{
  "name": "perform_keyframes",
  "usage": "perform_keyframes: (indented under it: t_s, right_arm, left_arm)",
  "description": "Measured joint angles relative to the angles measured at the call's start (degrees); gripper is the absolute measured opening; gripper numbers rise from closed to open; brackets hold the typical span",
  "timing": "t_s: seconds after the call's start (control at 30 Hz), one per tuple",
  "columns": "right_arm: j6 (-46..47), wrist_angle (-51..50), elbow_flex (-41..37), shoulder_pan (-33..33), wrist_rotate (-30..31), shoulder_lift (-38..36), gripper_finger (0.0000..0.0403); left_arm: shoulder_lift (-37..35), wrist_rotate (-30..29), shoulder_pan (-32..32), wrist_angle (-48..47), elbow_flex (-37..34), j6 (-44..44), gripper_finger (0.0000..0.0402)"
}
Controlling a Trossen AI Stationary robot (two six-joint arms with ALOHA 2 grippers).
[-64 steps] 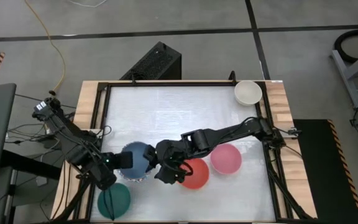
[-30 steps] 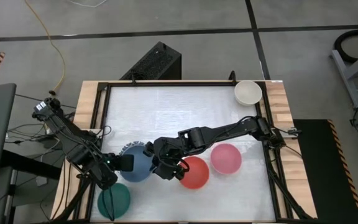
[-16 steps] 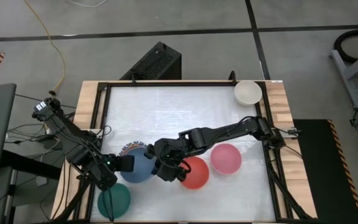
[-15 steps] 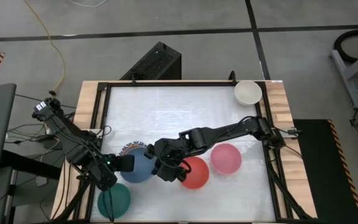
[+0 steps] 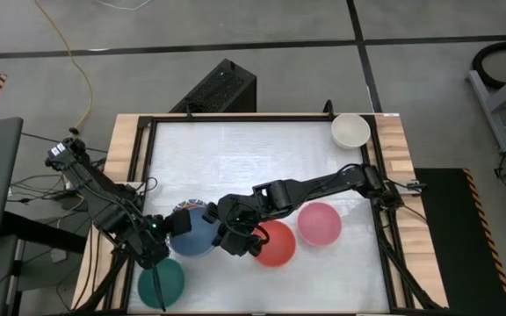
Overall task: Nest bowls inside each other
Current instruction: Stack the blue bowl on top of the light orange bowl
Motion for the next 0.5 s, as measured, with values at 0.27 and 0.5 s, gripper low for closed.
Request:
perform_keyframes:
  t_s: [0.27,0.5]
  right_arm:
    - [2.04,0.72,0.00,-1.70,0.34,0.02,0.0000]
    - [2.54,2.22,0.00,-2.60,-0.58,0.02,0.0001]
  left_arm:
    - [-0.56,-3.32,-1.85,-3.21,0.02,-5.71,0.0189]
    - [-2.93,-8.77,-3.36,-7.28,0.07,-9.57,0.0197]
